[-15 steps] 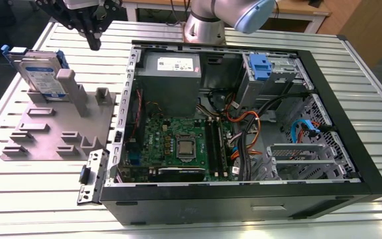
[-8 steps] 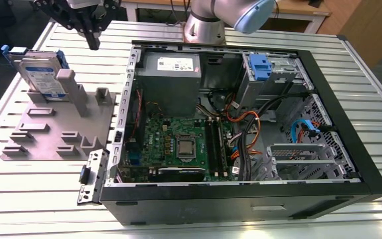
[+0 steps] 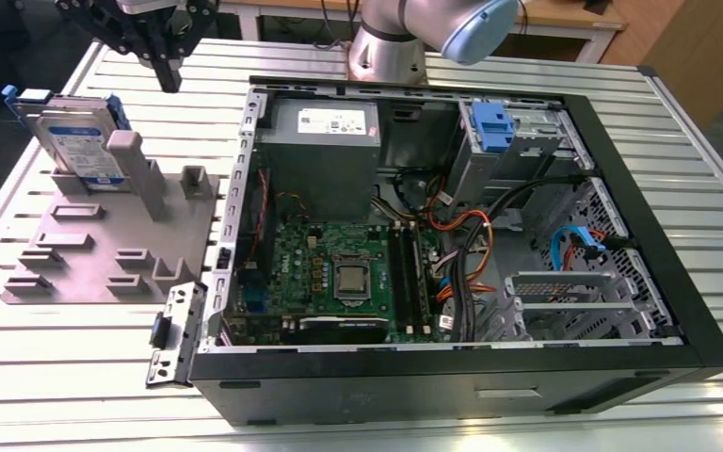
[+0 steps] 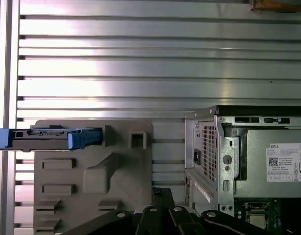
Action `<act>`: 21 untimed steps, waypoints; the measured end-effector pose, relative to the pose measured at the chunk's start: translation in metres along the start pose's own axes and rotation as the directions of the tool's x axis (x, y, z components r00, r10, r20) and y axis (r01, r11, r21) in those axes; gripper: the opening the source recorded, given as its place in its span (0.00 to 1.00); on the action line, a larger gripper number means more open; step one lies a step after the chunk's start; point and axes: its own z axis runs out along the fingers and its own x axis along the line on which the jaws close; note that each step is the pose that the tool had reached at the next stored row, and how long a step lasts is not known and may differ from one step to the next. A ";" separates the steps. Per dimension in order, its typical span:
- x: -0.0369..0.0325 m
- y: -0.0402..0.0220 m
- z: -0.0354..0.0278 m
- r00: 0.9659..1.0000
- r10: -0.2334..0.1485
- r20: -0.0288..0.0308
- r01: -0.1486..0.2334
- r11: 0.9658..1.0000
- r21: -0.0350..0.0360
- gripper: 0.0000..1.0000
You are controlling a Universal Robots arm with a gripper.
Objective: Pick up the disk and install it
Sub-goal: 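Reach for the disk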
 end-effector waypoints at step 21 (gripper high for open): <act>0.0012 0.0000 0.0000 1.000 0.000 0.000 0.000 1.000 0.000 0.11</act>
